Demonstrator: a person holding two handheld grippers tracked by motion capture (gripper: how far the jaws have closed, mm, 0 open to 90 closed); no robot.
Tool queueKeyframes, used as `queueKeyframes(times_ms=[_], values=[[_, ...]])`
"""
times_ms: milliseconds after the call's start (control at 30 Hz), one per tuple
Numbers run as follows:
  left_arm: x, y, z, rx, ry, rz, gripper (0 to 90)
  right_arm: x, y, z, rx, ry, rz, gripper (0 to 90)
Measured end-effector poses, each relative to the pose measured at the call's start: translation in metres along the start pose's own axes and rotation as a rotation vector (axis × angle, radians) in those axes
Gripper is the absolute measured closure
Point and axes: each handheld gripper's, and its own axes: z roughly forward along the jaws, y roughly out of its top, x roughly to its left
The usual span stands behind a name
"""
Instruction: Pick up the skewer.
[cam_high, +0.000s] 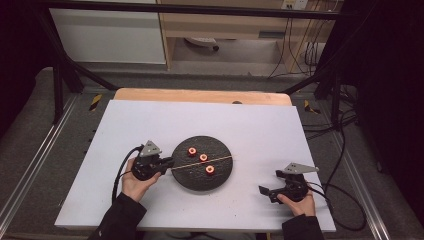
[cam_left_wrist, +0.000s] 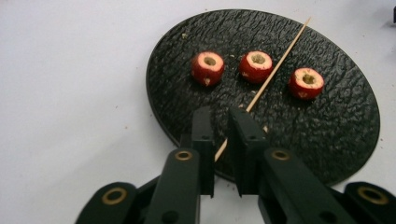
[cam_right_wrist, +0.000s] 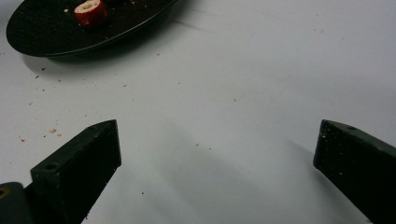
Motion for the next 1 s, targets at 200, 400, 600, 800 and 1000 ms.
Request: queueKeyframes(times_ms=[200, 400, 600, 800, 1000], values=[[0.002, 0.001, 0.017, 0.028, 0.005, 0.003, 89.7, 0.0, 0.0, 0.0, 0.0, -0.002, -0.002, 1.4], [0.003, -0.003, 0.027, 0.059, 0.001, 0.017, 89.8, 0.0, 0.0, 0.0, 0.0, 0.0, -0.004, 1.4], [0.003, -0.004, 0.03, 0.064, -0.003, 0.023, 89.8, 0.0, 0.0, 0.0, 0.0, 0.0, -0.003, 1.4], [-0.001, -0.007, 0.03, 0.085, -0.036, 0.035, 89.8, 0.0, 0.0, 0.0, 0.003, -0.001, -0.007, 1.4], [-0.007, -0.008, 0.028, 0.094, -0.061, 0.051, 89.8, 0.0, 0.0, 0.0, 0.006, 0.0, -0.005, 1.4]])
